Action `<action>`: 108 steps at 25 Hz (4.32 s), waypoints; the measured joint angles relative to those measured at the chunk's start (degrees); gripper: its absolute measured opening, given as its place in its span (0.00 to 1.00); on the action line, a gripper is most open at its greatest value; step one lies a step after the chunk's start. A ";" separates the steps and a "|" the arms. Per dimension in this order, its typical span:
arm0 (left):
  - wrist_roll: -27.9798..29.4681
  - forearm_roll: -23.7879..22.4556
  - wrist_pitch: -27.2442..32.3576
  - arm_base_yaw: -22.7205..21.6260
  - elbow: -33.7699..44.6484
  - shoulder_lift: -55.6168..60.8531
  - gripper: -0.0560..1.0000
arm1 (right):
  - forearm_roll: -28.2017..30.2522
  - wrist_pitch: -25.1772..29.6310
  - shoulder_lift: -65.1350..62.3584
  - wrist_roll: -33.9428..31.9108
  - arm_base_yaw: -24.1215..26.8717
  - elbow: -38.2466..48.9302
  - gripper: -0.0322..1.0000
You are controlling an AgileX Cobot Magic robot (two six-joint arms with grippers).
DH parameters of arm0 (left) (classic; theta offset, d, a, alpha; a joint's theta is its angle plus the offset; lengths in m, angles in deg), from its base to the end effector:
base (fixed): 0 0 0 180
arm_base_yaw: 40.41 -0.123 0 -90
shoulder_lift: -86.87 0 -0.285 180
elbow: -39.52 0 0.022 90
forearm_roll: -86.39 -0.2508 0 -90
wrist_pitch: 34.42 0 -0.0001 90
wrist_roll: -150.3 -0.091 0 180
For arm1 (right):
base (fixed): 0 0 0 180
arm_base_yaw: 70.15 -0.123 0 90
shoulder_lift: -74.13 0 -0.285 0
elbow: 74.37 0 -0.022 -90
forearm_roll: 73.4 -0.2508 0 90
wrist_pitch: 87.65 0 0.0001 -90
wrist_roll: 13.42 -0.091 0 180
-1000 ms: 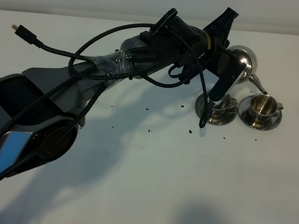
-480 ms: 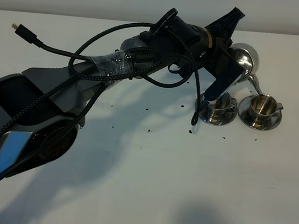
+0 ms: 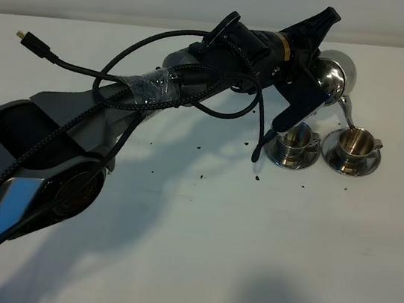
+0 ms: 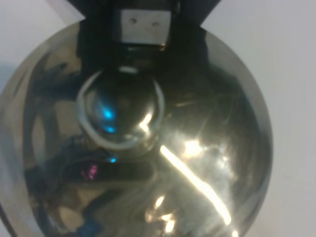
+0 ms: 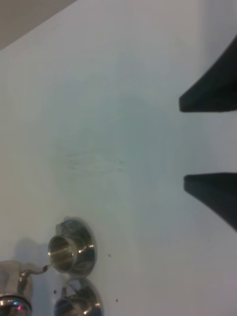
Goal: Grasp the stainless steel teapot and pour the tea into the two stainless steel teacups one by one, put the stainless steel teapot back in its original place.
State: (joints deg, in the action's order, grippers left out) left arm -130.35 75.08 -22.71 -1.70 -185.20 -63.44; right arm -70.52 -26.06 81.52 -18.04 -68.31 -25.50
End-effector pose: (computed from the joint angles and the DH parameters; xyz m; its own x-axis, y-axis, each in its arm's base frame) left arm 0.4517 -0.3574 0.1765 0.6863 0.6395 0.3465 0.1089 -0.5613 0.8204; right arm -0.0061 -0.0038 0.2747 -0.4617 0.0715 -0.8842 0.0975 0.9948 0.0295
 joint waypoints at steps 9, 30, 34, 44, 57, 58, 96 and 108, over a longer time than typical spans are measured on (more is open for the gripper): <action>-4.78 0.11 -2.33 0.00 0.00 0.00 0.27 | 0.00 0.00 0.00 0.00 0.00 0.00 0.32; -8.59 0.18 -8.26 0.00 0.00 0.00 0.27 | 0.00 0.00 0.00 0.00 0.00 0.00 0.32; -8.59 0.12 -8.46 0.00 0.00 0.00 0.27 | 0.00 0.00 0.00 0.00 0.00 0.00 0.32; -10.47 0.12 -9.06 0.00 0.00 0.00 0.27 | 0.00 0.00 0.00 0.00 0.00 0.00 0.32; -10.47 0.12 -11.07 0.00 0.00 0.00 0.27 | 0.00 0.00 0.00 0.00 0.00 0.00 0.32; -10.47 0.12 -11.07 0.00 0.00 0.00 0.27 | 0.00 0.00 0.00 0.00 0.00 0.00 0.32; 33.28 0.31 16.57 1.05 0.00 6.52 0.27 | 0.00 0.00 0.00 0.00 0.00 0.00 0.32; 59.99 16.68 52.72 5.30 0.00 11.14 0.27 | 0.00 0.00 0.00 0.00 0.00 0.00 0.32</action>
State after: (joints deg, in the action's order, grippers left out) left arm -70.36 91.76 30.01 3.59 -185.20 -52.31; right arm -70.52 -26.06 81.52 -18.04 -68.31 -25.50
